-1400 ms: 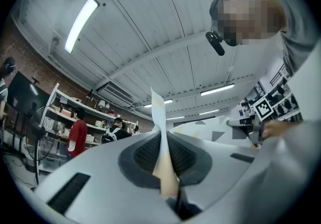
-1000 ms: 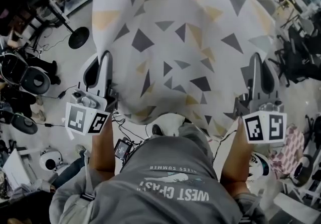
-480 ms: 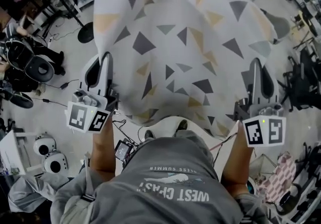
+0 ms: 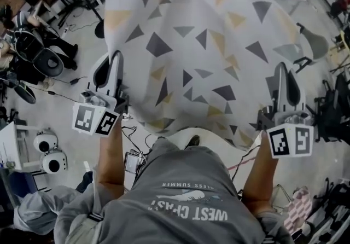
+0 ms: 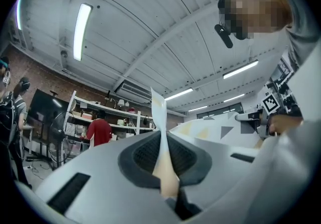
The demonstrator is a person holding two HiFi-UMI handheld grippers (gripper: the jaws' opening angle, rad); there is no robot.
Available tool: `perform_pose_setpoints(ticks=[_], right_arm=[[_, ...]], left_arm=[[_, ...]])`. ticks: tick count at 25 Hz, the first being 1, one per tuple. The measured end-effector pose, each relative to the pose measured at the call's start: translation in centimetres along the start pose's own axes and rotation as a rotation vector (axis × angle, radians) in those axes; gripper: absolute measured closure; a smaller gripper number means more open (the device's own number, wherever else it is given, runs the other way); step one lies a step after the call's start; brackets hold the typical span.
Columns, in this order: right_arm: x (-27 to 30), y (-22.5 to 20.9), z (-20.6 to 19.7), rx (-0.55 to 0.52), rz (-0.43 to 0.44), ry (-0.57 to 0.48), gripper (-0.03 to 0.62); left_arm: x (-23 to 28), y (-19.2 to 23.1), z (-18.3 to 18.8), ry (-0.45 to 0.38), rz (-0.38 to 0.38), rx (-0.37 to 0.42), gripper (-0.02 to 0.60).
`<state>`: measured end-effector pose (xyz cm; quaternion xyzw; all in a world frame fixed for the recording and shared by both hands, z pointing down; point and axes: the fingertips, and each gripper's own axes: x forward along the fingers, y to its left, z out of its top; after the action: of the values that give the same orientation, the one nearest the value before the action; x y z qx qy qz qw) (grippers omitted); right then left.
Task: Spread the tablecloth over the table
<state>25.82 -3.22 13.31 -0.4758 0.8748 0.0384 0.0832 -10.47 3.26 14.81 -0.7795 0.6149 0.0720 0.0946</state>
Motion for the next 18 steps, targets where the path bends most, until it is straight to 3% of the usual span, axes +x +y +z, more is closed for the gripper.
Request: perform_pose_setpoints(ticks=[8,18], right_arm=[[4.3,0.3,-1.9,0.022,-0.006,0.04,0.582],[11.1,1.6,-5.2,-0.027,-0.109,0.101,0.582]], left_arm=[[2.7,4.5,-1.9,0.047,0.019,0.001,0.568],[8.1,13.0,-8.3,0.092,-0.016,-0.09,0.568]])
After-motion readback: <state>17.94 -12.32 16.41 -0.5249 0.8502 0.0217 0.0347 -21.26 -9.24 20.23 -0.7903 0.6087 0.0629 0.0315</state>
